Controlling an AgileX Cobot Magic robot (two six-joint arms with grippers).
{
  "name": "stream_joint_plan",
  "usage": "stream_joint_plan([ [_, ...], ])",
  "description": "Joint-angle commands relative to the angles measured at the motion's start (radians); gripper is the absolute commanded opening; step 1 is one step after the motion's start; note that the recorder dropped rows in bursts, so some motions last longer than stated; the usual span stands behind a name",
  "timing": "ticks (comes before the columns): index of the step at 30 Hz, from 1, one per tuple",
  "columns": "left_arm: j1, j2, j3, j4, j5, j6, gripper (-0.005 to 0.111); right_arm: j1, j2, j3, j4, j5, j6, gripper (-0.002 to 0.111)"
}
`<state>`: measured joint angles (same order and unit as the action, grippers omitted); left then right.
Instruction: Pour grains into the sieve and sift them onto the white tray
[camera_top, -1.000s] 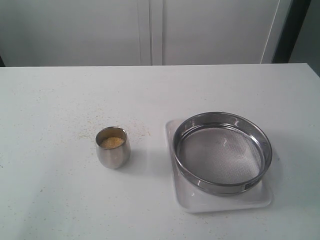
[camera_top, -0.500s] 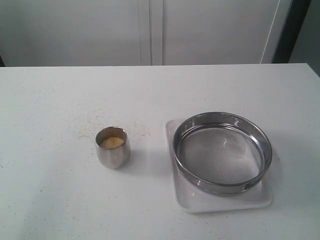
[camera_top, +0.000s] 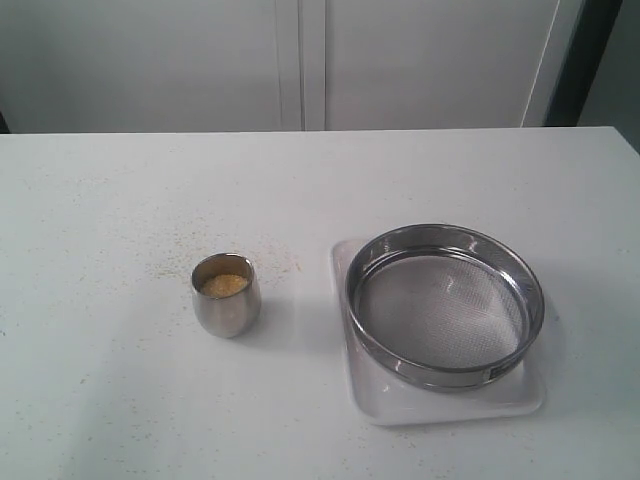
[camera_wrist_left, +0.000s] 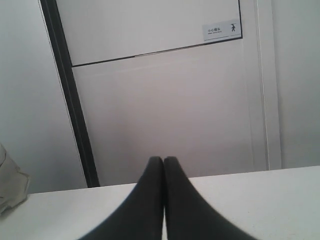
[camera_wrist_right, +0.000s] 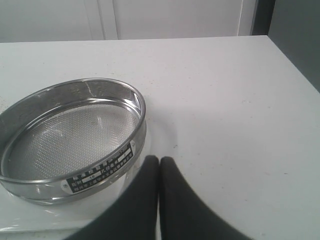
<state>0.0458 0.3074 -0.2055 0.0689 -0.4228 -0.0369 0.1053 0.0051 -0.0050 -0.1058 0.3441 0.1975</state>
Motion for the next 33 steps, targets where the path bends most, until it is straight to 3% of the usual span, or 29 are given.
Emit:
stream_joint_plan([
  [1, 0.003, 0.129, -0.047, -0.004, -0.114, -0.036, 0.0, 0.004, -0.005, 0.005, -0.001, -0.008, 0.006, 0.0],
  [10, 0.003, 0.311, -0.053, 0.027, -0.196, -0.088, 0.0, 0.004, -0.005, 0.005, -0.001, -0.008, 0.006, 0.0],
  [21, 0.001, 0.479, -0.053, 0.299, -0.324, -0.336, 0.0, 0.004, -0.005, 0.005, -0.001, -0.008, 0.006, 0.0],
  [33, 0.001, 0.687, -0.053, 0.437, -0.481, -0.382, 0.0, 0.004, -0.005, 0.005, -0.001, -0.008, 0.006, 0.0],
])
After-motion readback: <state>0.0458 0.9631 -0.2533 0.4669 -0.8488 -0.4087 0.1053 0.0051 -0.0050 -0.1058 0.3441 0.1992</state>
